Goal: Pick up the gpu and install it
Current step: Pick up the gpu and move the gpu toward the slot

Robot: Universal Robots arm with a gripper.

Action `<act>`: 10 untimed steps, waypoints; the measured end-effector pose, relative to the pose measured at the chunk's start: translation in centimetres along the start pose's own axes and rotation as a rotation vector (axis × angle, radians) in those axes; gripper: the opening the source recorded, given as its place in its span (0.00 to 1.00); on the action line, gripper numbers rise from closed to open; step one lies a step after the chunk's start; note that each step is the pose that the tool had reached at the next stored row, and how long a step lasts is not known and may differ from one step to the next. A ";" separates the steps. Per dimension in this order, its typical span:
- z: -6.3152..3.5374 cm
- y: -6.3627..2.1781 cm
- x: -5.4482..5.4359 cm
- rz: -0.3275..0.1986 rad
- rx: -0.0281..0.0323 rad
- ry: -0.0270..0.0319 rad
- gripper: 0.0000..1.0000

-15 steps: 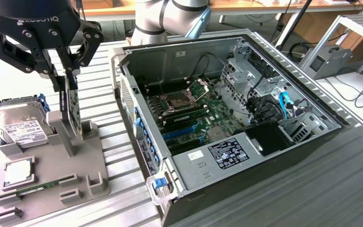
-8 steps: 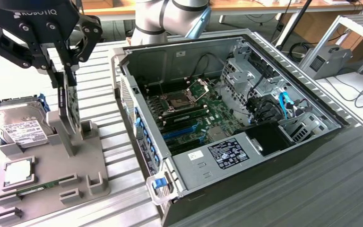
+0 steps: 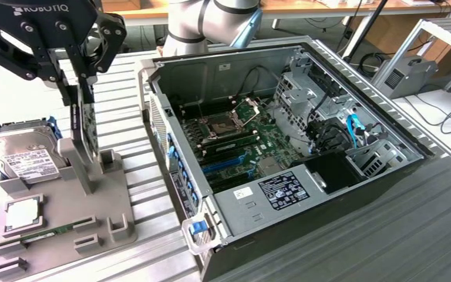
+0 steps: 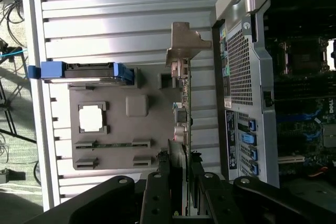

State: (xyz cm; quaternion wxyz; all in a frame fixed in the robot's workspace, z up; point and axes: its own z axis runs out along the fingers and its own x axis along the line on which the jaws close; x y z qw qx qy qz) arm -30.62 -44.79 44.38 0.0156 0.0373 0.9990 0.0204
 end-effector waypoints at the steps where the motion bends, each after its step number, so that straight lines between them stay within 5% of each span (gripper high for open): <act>1: -0.06 0.00 0.0 0.000 0.0000 0.0001 0.26; 8: -0.55 0.02 0.0 0.000 0.0000 0.0000 0.26; 10: -1.55 0.06 0.0 0.000 0.0000 0.0000 0.26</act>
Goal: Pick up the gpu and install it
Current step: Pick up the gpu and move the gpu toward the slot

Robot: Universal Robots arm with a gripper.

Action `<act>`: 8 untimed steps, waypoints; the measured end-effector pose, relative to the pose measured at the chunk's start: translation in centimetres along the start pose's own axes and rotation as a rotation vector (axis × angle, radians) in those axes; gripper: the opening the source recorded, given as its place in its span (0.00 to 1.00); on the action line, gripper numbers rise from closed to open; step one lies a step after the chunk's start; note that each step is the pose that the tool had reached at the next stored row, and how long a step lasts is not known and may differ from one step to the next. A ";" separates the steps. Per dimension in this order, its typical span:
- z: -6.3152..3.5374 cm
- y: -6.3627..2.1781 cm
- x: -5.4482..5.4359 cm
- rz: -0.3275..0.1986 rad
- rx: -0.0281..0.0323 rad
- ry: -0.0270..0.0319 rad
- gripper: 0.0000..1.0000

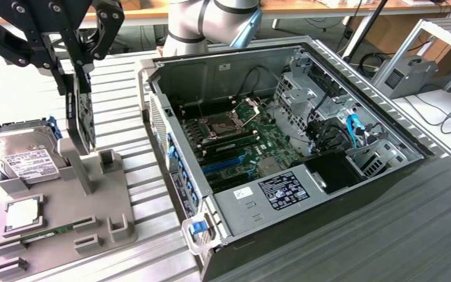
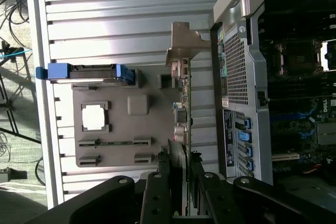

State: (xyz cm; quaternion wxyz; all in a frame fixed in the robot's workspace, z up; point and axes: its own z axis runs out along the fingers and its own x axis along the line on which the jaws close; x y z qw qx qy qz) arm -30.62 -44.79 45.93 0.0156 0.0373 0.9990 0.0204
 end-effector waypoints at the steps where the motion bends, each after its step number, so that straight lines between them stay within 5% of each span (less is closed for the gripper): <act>1: -0.13 0.01 0.0 0.000 0.0000 0.0000 0.26; 8: -0.70 0.03 0.0 0.000 0.0000 0.0000 0.26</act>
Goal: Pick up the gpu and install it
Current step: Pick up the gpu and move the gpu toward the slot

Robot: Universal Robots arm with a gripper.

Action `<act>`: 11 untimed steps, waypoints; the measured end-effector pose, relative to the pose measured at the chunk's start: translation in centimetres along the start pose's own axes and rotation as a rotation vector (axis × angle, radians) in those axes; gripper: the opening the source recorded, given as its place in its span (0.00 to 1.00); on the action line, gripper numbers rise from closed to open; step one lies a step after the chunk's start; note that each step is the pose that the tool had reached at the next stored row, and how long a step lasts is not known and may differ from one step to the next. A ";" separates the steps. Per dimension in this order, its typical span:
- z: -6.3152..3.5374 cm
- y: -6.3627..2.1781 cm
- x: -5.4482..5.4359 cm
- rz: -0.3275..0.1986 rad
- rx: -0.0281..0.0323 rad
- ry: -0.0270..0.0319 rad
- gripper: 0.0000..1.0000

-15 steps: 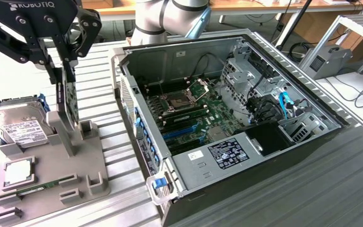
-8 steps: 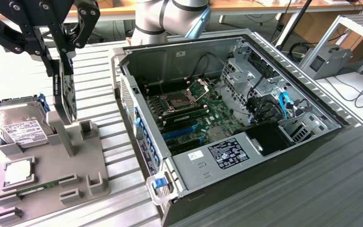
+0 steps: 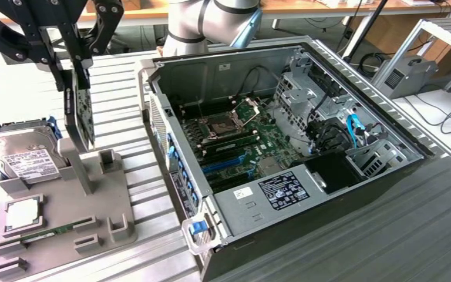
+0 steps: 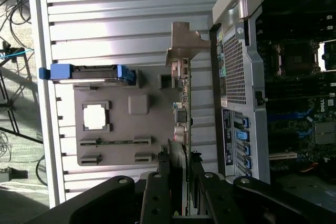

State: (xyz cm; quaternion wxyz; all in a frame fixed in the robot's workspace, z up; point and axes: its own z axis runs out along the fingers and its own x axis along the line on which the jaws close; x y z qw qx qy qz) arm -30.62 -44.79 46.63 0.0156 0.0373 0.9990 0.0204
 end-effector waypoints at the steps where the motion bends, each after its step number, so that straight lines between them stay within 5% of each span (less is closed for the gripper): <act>1: -0.08 0.00 0.0 0.000 0.0000 0.0000 0.26; 11: -0.91 0.04 0.0 0.000 0.0000 0.0000 0.26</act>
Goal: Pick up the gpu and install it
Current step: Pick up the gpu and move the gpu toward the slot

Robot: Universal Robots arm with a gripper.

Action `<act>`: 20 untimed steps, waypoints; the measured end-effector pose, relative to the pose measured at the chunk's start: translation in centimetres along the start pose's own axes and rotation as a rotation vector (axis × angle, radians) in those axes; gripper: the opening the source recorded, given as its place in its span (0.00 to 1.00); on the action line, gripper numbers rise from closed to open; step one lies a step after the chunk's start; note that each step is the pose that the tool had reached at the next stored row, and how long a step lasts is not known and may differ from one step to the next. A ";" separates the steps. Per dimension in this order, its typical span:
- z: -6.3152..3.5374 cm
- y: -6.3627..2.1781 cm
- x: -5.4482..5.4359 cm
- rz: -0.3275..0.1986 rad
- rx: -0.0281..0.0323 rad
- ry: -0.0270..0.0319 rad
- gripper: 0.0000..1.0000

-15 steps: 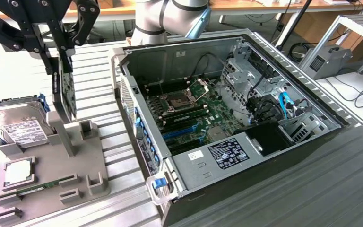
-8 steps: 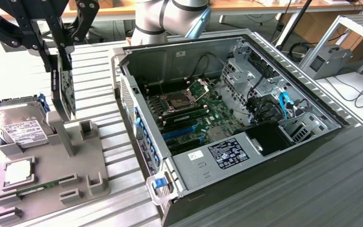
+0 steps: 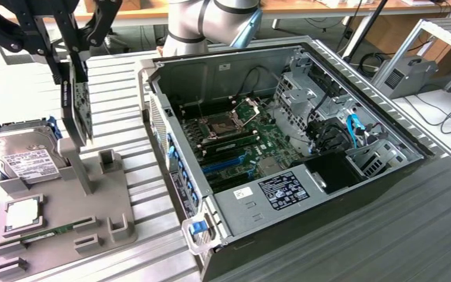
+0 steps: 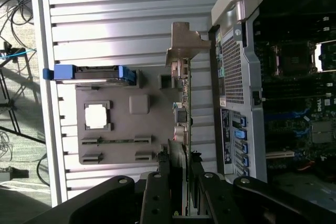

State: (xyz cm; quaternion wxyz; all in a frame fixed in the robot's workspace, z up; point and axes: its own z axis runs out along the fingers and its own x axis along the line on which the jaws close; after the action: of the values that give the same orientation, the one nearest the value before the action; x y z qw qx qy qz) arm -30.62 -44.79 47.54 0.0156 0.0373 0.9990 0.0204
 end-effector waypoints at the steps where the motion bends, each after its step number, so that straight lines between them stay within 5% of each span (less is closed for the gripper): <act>1: -0.08 0.00 0.0 0.000 0.0001 0.0000 0.26; 13: -0.99 0.05 0.0 0.000 -0.0001 0.0002 0.26; 20: -0.60 -0.04 -0.3 0.000 0.0006 0.0067 0.26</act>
State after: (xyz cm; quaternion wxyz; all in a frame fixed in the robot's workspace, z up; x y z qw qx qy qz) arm -30.37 -44.88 48.15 0.0122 0.0374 0.9990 0.0202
